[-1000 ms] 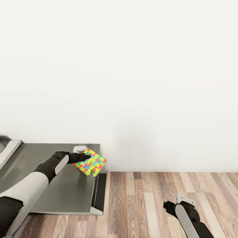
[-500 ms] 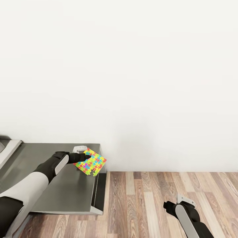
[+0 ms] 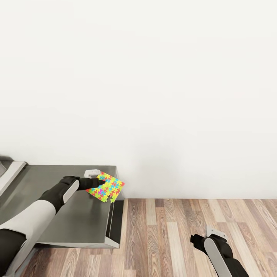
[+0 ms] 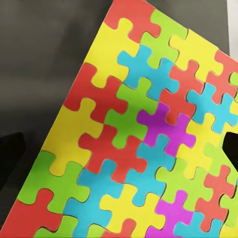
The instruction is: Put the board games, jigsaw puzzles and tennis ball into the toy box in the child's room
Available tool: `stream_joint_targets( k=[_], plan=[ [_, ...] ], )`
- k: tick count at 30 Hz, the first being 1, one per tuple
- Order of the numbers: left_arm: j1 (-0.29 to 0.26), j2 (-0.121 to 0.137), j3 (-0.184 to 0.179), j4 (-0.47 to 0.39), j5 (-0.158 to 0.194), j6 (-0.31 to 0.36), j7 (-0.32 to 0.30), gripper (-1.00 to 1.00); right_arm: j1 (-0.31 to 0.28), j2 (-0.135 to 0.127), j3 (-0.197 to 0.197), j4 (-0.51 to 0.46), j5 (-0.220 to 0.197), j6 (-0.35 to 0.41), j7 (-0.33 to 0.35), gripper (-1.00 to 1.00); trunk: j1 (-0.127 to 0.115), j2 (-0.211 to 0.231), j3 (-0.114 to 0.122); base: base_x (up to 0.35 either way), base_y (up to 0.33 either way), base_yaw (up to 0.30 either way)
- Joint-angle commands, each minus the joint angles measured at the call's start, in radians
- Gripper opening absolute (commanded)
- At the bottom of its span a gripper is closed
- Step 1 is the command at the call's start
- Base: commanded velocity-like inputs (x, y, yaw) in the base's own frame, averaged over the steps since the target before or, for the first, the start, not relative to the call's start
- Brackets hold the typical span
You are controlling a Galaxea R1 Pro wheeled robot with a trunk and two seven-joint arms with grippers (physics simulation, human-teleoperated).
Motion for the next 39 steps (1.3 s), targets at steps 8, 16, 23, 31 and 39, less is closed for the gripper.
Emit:
stream_joint_targets(
  k=[8, 16, 23, 31, 39],
  plan=[
    [-0.001, 0.041, 0.005, -0.007, 0.005, 0.001, -0.001, 1.0, -0.001, -0.001, 0.002, -0.001, -0.009, 0.002, -0.01, 1.0, 0.001, -0.002, -0.002, 0.0, 0.0, 0.0],
    [0.0, 0.152, 0.081, -0.08, 0.019, 0.016, -0.037, 1.0, -0.001, -0.001, 0.002, -0.001, -0.009, 0.002, -0.01, 1.0, 0.001, -0.002, -0.002, 0.0, 0.0, 0.0],
    [0.001, 0.217, 0.184, -0.113, 0.018, 0.14, -0.269, 1.0, -0.001, -0.001, 0.002, -0.001, -0.009, 0.002, -0.01, 1.0, 0.001, -0.002, -0.002, 0.0, 0.0, 0.0],
    [0.002, 0.305, 0.217, -0.124, 0.019, 0.249, -0.694, 1.0, -0.001, -0.001, 0.002, -0.001, -0.009, 0.002, -0.01, 1.0, 0.001, -0.002, -0.002, 0.0, 0.0, 0.0],
    [0.04, 0.341, 0.216, -0.126, 0.01, 0.31, -1.144, 1.0, -0.001, 0.0, 0.0, -0.007, -0.015, 0.003, 0.008, 1.0, 0.001, -0.002, -0.002, 0.0, 0.0, 0.0]
  ],
)
